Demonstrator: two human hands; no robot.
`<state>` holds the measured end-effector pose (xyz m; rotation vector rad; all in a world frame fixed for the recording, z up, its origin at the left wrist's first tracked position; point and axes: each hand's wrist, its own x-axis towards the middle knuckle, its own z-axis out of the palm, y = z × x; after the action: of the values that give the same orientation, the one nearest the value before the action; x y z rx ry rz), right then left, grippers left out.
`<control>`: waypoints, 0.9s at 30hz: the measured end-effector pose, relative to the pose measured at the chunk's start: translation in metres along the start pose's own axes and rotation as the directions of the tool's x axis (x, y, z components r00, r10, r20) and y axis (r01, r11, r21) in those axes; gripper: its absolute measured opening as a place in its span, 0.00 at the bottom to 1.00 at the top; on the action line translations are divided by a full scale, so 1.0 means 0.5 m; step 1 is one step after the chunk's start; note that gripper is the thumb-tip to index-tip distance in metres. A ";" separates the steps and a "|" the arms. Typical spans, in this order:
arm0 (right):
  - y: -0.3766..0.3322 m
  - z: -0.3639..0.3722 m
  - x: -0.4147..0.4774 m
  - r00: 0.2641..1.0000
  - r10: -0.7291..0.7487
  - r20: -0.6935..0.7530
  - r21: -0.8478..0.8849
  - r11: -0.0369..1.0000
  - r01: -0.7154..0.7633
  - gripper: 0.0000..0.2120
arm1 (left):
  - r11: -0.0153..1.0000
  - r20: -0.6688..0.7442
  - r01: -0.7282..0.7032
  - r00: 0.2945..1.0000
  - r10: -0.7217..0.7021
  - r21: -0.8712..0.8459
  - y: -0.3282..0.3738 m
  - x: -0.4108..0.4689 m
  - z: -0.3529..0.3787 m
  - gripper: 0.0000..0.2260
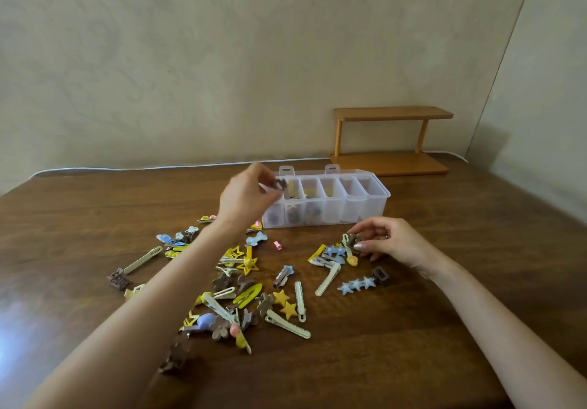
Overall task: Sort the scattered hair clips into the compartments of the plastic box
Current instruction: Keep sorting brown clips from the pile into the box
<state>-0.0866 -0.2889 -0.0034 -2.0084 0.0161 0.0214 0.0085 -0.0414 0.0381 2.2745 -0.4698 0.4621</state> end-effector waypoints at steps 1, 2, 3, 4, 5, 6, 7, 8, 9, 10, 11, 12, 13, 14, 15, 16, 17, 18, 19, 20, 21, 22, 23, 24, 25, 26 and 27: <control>-0.001 0.001 0.000 1.000 0.000 0.001 -0.004 1.000 0.000 0.11 | 0.998 -0.064 0.050 0.997 -0.048 0.024 -0.008 0.017 -0.005 0.09; -0.001 0.002 -0.001 1.000 -0.001 0.000 -0.007 1.000 0.001 0.11 | 0.995 -0.094 0.091 0.992 -0.086 0.051 -0.016 0.032 -0.008 0.09; -0.001 0.002 -0.002 1.000 -0.004 -0.001 -0.008 1.000 0.004 0.11 | 0.990 -0.090 0.117 0.990 -0.110 0.083 -0.024 0.046 -0.008 0.10; -0.001 0.002 -0.002 1.000 -0.008 0.000 -0.010 1.000 0.008 0.11 | 0.985 -0.058 0.128 0.991 -0.122 0.119 -0.032 0.058 -0.006 0.10; -0.001 0.002 -0.003 1.000 -0.012 0.002 -0.012 1.000 0.012 0.11 | 0.981 -0.003 0.123 0.992 -0.124 0.151 -0.040 0.067 -0.002 0.10; 0.000 0.002 -0.004 1.000 -0.014 0.004 -0.014 1.000 0.014 0.12 | 0.979 0.060 0.107 0.991 -0.119 0.174 -0.046 0.073 0.002 0.11; 0.000 0.002 -0.004 1.000 -0.016 0.007 -0.019 1.000 0.016 0.12 | 0.979 0.112 0.086 0.988 -0.108 0.185 -0.053 0.075 0.005 0.11; 0.000 0.002 -0.005 1.000 -0.018 0.010 -0.025 1.000 0.018 0.12 | 0.980 0.137 0.068 0.986 -0.095 0.185 -0.057 0.075 0.008 0.11; 0.000 0.002 -0.006 1.000 -0.019 0.012 -0.030 0.999 0.020 0.12 | 0.983 0.129 0.055 0.989 -0.078 0.174 -0.057 0.073 0.008 0.11; 0.000 0.002 -0.006 1.000 -0.022 0.011 -0.033 0.999 0.022 0.12 | 0.987 0.093 0.047 0.994 -0.061 0.154 -0.055 0.070 0.007 0.10; 0.000 0.002 -0.006 1.000 -0.024 0.006 -0.028 0.999 0.024 0.12 | 0.990 0.046 0.031 0.998 -0.038 0.135 -0.050 0.066 0.006 0.09; -0.001 0.002 -0.006 1.000 -0.026 0.001 -0.014 1.000 0.026 0.12 | 0.993 0.010 0.005 1.000 -0.007 0.116 -0.040 0.061 0.004 0.08; -0.002 0.002 -0.006 0.999 -0.032 -0.005 0.010 0.999 0.032 0.12 | 0.995 -0.004 -0.032 0.999 0.033 0.092 -0.028 0.054 0.004 0.08; -0.003 0.003 -0.005 0.999 -0.041 -0.014 0.044 0.998 0.042 0.11 | 0.995 0.012 -0.081 0.997 0.080 0.062 -0.014 0.045 0.006 0.07; -0.004 0.002 -0.005 0.998 -0.050 -0.028 0.083 0.995 0.052 0.11 | 0.990 0.056 -0.138 0.989 0.136 0.027 0.001 0.036 0.008 0.06; -0.006 0.002 -0.005 0.997 -0.056 -0.045 0.122 0.991 0.062 0.10 | 0.980 0.127 -0.198 0.972 0.197 -0.007 0.017 0.025 0.013 0.06; -0.008 0.001 -0.007 0.996 -0.062 -0.061 0.156 0.985 0.071 0.10 | 0.968 0.219 -0.250 0.943 0.251 -0.035 0.031 0.013 0.019 0.06; -0.011 0.000 -0.009 0.995 -0.069 -0.074 0.184 0.980 0.082 0.09 | 0.957 0.321 -0.284 0.903 0.286 -0.054 0.045 0.001 0.028 0.07; -0.012 -0.001 -0.010 0.993 -0.077 -0.084 0.208 0.974 0.093 0.08 | 0.950 0.410 -0.305 0.860 0.304 -0.064 0.056 -0.012 0.038 0.09; -0.014 -0.001 -0.012 0.992 -0.088 -0.088 0.231 0.967 0.106 0.07 | 0.943 0.468 -0.326 0.824 0.319 -0.069 0.062 -0.023 0.050 0.11; -0.014 -0.001 -0.014 0.991 -0.098 -0.087 0.255 0.960 0.117 0.07 | 0.935 0.498 -0.346 0.799 0.336 -0.075 0.066 -0.032 0.062 0.14; -0.015 0.000 -0.014 0.991 -0.106 -0.081 0.277 0.953 0.125 0.06 | 0.929 0.512 -0.360 0.784 0.351 -0.086 0.068 -0.041 0.074 0.16; -0.016 0.002 -0.015 0.991 -0.113 -0.074 0.292 0.948 0.130 0.07 | 0.925 0.519 -0.367 0.774 0.362 -0.098 0.069 -0.048 0.084 0.17; -0.016 0.003 -0.014 0.990 -0.120 -0.069 0.296 0.945 0.136 0.07 | 0.923 0.521 -0.371 0.770 0.369 -0.105 0.069 -0.053 0.092 0.18; -0.016 0.004 -0.013 0.989 -0.130 -0.066 0.296 0.944 0.144 0.07 | 0.922 0.519 -0.373 0.770 0.370 -0.104 0.069 -0.057 0.098 0.18; -0.015 0.006 -0.012 0.988 -0.142 -0.063 0.299 0.942 0.155 0.07 | 0.920 0.512 -0.379 0.773 0.375 -0.102 0.069 -0.060 0.102 0.18; -0.014 0.008 -0.012 0.986 -0.153 -0.060 0.301 0.939 0.164 0.07 | 0.916 0.496 -0.388 0.778 0.386 -0.104 0.070 -0.063 0.103 0.17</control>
<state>-0.0923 -0.2822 0.0015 -1.6939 -0.1139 -0.1142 -0.0254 -0.0963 0.0112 2.2901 -1.2260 0.0385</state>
